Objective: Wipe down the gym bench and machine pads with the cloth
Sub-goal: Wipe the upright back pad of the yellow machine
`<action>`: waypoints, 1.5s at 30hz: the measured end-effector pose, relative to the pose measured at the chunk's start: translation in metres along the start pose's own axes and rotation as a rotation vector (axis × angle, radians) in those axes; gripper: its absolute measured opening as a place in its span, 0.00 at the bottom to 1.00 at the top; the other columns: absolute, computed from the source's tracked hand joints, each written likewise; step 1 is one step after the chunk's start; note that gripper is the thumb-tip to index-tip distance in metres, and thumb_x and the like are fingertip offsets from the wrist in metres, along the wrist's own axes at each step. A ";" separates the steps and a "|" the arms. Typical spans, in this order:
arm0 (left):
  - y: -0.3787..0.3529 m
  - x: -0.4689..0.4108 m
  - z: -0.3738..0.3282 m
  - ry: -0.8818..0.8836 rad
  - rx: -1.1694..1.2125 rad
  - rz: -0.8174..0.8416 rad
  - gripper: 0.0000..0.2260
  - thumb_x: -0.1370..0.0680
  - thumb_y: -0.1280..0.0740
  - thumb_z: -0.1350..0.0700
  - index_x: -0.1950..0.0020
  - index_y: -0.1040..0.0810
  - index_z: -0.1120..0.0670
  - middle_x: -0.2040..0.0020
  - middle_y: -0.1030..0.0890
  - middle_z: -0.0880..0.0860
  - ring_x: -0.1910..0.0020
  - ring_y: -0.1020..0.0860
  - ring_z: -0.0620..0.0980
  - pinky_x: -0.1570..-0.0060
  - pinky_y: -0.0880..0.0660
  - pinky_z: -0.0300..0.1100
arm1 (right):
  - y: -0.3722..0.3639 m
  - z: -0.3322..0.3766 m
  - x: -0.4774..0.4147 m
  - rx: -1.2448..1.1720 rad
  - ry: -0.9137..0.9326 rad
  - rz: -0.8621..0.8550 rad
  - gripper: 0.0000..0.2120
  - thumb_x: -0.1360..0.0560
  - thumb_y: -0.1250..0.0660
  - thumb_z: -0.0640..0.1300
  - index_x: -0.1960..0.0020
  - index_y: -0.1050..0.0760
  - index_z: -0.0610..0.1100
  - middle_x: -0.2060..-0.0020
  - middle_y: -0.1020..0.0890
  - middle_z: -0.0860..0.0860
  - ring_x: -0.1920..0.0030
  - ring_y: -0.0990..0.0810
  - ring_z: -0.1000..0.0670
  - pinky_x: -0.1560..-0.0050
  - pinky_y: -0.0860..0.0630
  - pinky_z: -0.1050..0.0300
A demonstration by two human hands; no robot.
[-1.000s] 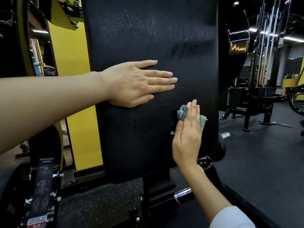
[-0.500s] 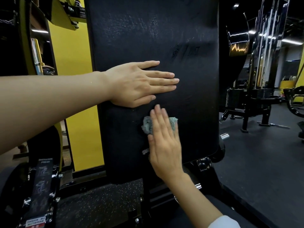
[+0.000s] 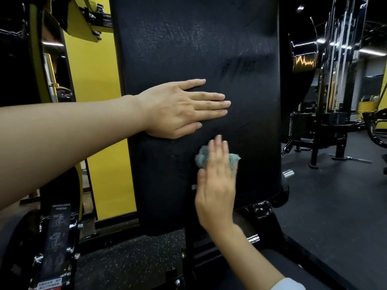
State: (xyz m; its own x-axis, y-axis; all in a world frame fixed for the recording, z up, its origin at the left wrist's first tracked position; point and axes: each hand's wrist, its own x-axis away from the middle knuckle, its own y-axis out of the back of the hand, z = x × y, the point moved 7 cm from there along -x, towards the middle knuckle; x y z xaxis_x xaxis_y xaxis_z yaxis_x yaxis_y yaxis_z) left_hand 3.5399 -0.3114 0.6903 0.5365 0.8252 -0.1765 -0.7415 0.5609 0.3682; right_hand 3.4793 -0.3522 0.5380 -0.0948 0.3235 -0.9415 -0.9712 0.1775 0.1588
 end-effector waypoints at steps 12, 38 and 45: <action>0.000 0.000 0.000 0.004 0.014 0.019 0.26 0.17 0.58 0.47 0.19 0.50 0.49 0.19 0.51 0.46 0.20 0.53 0.44 0.22 0.59 0.50 | -0.013 0.048 0.021 -0.043 0.324 0.180 0.25 0.18 0.48 0.45 0.21 0.44 0.43 0.21 0.41 0.49 0.21 0.46 0.50 0.23 0.49 0.44; 0.002 -0.002 -0.001 0.011 0.013 0.021 0.26 0.17 0.57 0.48 0.19 0.48 0.50 0.19 0.49 0.47 0.20 0.51 0.45 0.23 0.60 0.49 | -0.012 0.047 0.011 0.000 0.372 0.189 0.26 0.19 0.45 0.44 0.22 0.42 0.43 0.21 0.41 0.49 0.21 0.46 0.51 0.24 0.46 0.42; 0.002 -0.003 -0.001 0.013 0.025 0.024 0.26 0.18 0.58 0.47 0.19 0.49 0.49 0.19 0.50 0.46 0.20 0.53 0.44 0.22 0.60 0.50 | -0.003 0.012 0.005 0.016 0.108 0.018 0.24 0.16 0.50 0.45 0.21 0.42 0.41 0.21 0.41 0.48 0.21 0.47 0.50 0.24 0.44 0.41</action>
State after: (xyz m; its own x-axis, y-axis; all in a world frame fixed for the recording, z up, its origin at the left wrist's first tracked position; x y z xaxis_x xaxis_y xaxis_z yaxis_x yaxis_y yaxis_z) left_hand 3.5369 -0.3126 0.6909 0.5133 0.8394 -0.1788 -0.7438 0.5390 0.3953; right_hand 3.4842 -0.3406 0.5367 -0.1364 0.2251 -0.9647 -0.9656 0.1875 0.1803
